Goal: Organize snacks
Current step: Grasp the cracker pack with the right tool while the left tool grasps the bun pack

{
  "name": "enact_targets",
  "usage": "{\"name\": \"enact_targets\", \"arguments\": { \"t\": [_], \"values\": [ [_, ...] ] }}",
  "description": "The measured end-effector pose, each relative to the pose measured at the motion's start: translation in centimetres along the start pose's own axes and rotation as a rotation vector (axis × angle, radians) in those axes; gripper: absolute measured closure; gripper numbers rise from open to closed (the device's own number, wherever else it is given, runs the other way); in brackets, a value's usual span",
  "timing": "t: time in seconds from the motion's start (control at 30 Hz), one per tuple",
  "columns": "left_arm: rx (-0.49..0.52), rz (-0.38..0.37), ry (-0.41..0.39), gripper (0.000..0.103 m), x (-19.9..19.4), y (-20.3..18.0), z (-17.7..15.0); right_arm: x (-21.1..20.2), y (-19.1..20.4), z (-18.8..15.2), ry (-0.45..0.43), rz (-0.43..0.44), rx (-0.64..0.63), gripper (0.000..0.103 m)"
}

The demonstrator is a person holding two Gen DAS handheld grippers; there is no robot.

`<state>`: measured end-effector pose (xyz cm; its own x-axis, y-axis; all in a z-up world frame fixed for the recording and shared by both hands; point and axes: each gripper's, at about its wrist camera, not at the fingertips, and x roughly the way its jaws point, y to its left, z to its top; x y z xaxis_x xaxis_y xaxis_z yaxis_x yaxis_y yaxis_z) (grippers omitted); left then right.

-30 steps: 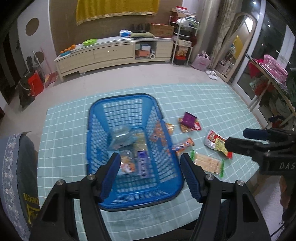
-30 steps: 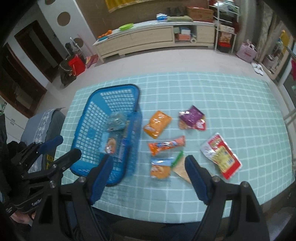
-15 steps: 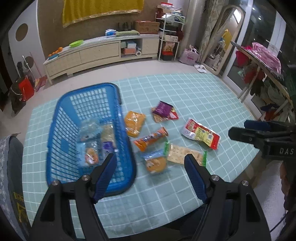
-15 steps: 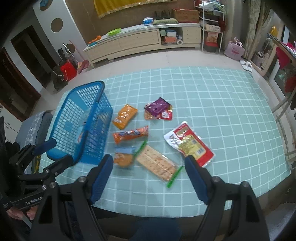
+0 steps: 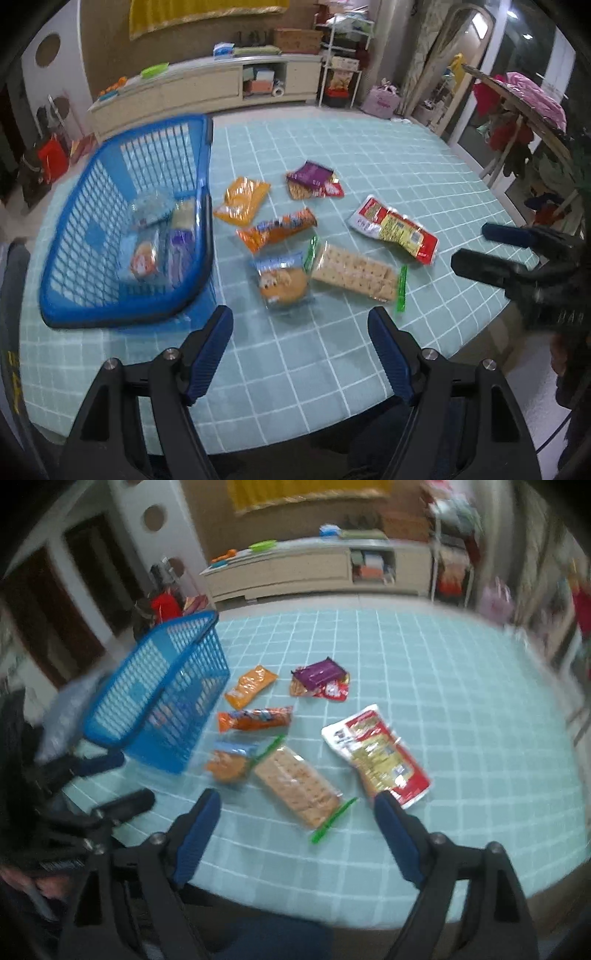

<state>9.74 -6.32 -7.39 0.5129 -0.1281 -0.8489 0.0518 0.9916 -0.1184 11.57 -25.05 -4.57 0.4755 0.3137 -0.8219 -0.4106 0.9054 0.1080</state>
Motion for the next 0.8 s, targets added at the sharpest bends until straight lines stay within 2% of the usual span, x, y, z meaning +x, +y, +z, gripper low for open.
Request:
{"name": "enact_targets", "arguments": {
  "t": [0.07,0.13,0.33,0.47,0.8],
  "values": [
    [-0.022,0.003,0.013,0.029,1.2,0.0,-0.4,0.9,0.4,-0.5,0.003,-0.044,-0.078,0.009],
    [-0.042,0.009,0.026,0.029,2.3,0.1,-0.7,2.2,0.2,-0.9,0.024,-0.045,-0.111,0.009],
    [-0.033,0.047,0.072,0.029,5.5,-0.6,-0.9,5.5,-1.1,-1.4,0.066,0.014,-0.179,0.009],
    [-0.067,0.045,0.089,0.029,7.4,-0.3,-0.6,7.7,-0.9,-1.7,0.100,0.052,-0.264,0.009],
    [-0.097,0.075,0.087,0.029,9.3,0.8,-0.8,12.5,-0.1,-0.9,0.127,0.134,-0.369,0.009]
  ]
}}
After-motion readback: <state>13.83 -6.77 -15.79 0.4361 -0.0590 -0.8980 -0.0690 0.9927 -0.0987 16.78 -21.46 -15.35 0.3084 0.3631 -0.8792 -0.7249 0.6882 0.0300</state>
